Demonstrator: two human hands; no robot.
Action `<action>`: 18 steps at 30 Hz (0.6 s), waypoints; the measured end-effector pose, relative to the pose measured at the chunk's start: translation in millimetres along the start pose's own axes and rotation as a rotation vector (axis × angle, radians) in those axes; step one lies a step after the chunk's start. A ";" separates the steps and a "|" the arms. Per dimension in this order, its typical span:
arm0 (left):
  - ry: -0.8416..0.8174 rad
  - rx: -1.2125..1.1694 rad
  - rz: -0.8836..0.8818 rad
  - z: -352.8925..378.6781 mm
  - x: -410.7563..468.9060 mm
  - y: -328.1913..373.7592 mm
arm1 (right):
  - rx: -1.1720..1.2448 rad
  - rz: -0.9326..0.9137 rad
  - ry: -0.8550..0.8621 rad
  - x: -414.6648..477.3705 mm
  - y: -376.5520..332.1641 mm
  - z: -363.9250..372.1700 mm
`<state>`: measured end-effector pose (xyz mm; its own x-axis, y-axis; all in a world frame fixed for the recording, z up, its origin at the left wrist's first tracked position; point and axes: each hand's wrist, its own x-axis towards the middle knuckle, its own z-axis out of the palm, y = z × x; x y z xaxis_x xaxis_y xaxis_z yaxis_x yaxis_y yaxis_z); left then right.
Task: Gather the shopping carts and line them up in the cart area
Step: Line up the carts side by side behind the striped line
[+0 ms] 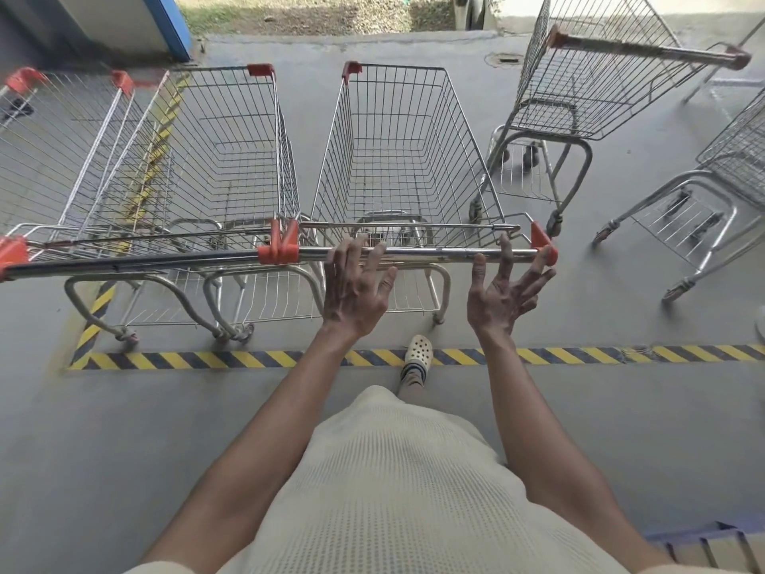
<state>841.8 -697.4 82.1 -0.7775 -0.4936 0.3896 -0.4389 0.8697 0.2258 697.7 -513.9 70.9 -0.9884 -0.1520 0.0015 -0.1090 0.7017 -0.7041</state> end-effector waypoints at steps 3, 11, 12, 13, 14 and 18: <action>-0.006 -0.015 -0.008 -2.0 -5.4 4.2 | -0.013 -0.020 0.006 -6.6 1.2 -2.9; -0.062 -0.017 0.018 -1.2 -30.7 32.9 | -0.046 -0.013 0.042 -23.6 30.0 -20.0; -0.074 -0.014 0.029 0.1 -32.6 37.8 | -0.044 -0.002 0.053 -23.3 34.8 -22.0; -0.080 -0.012 0.034 1.3 -33.7 41.4 | -0.042 0.008 0.060 -23.4 39.9 -23.5; -0.078 -0.012 0.032 2.6 -33.8 43.8 | -0.037 0.019 0.058 -23.5 45.2 -24.6; 0.005 -0.013 -0.051 7.7 -19.4 44.0 | -0.029 0.039 0.012 -17.5 57.9 -28.0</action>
<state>834.1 -649.5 77.7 -0.7518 -0.5377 0.3817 -0.4725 0.8431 0.2569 705.8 -451.2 50.0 -0.9931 -0.1160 -0.0163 -0.0737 0.7271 -0.6826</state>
